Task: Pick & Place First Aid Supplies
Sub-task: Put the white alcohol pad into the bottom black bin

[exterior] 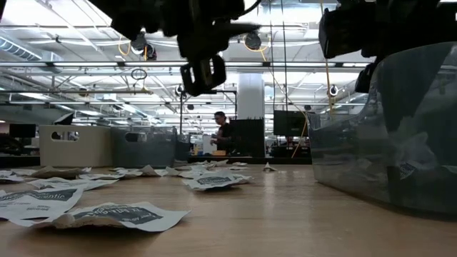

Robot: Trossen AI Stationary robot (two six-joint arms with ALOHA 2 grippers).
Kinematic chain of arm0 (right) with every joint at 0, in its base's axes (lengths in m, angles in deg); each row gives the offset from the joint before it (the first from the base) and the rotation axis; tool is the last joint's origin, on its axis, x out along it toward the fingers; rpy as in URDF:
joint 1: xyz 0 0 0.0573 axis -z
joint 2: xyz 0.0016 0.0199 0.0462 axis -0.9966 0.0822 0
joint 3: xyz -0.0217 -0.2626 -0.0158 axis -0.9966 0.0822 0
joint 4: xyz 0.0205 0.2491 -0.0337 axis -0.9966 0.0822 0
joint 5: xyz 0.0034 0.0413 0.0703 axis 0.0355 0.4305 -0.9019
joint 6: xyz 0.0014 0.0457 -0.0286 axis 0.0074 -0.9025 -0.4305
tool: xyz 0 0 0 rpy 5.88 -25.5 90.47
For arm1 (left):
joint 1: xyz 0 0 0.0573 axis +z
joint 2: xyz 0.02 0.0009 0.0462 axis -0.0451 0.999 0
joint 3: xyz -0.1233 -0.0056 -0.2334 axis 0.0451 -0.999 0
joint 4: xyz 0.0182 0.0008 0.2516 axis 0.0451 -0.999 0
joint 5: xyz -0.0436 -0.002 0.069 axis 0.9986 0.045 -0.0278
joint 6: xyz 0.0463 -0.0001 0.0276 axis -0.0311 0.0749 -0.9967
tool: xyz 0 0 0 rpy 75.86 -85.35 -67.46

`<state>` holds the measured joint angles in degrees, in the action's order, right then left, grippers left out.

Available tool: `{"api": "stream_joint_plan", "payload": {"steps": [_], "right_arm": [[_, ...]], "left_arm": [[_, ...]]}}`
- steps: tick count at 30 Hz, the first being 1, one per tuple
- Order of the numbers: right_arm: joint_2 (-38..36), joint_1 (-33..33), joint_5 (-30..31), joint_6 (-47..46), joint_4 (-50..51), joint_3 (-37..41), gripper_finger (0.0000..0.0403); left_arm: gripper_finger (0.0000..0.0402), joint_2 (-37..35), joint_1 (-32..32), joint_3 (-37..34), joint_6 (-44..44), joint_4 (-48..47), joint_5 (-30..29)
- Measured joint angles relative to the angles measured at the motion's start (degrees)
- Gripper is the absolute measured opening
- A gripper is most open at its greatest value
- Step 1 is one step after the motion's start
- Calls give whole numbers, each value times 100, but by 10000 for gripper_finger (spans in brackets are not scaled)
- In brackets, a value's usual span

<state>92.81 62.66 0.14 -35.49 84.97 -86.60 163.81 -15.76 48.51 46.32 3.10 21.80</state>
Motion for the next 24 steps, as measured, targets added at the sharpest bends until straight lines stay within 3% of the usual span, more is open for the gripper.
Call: {"api": "stream_joint_plan", "payload": {"steps": [5, 9, 14, 19, 24], "right_arm": [[-70, -3, 28, -68, -27, 4, 213], [-183, -25, 160, -58, -76, 4, 203], [-485, -38, 460, 23, -106, 4, 195], [-896, -36, 640, 77, -214, 4, 192], [-1235, -36, 776, 79, -385, 4, 192]], "left_arm": [[117, -290, 167, 129, -1003, -1747, -152], [118, -435, 195, 405, -2075, -3246, -752], [118, -432, 191, 671, -2964, -4408, -1161], [118, -449, 136, 773, -3902, -4777, -1704], [118, -436, 106, 767, -4253, -4823, -2068]]}}
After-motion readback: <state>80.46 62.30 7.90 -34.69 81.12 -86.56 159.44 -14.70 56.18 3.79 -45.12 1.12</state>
